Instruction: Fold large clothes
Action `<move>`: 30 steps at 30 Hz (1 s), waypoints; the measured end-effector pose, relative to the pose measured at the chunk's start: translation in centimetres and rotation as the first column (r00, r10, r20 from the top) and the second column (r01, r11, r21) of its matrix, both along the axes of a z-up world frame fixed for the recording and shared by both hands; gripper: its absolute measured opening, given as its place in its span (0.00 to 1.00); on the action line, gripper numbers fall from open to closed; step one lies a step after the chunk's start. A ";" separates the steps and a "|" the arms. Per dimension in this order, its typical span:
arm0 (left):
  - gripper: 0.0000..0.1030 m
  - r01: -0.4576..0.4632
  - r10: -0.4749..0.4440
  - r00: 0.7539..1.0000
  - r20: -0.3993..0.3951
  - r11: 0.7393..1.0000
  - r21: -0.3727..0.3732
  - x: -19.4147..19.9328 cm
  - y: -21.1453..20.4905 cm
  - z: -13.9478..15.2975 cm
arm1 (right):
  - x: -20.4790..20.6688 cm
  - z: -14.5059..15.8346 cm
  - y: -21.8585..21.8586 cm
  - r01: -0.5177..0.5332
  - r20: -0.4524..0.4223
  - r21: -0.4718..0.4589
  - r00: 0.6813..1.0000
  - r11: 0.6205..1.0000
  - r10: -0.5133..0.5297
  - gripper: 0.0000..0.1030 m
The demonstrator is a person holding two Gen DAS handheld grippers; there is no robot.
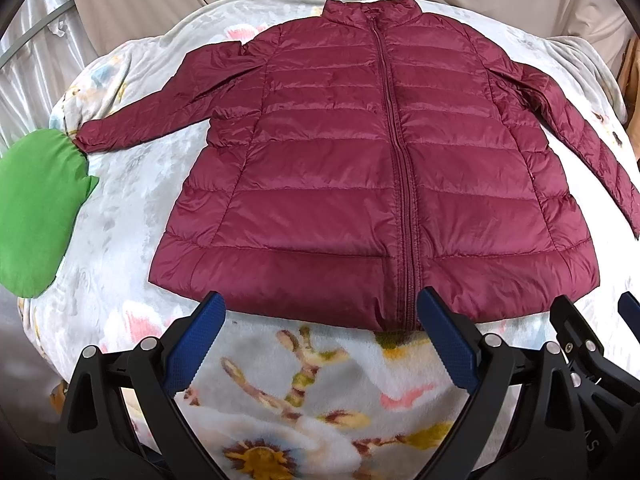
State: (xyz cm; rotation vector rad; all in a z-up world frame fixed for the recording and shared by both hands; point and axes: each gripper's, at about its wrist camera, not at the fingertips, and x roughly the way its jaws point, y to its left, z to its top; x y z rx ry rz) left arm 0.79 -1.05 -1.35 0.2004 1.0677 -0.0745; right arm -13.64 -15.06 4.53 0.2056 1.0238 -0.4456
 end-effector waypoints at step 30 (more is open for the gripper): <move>0.91 0.000 0.000 1.000 -0.001 1.000 0.001 0.0 0.0 0.0 | 0.0 -0.2 -0.1 0.001 -0.003 0.001 1.000 1.000 -0.001 0.88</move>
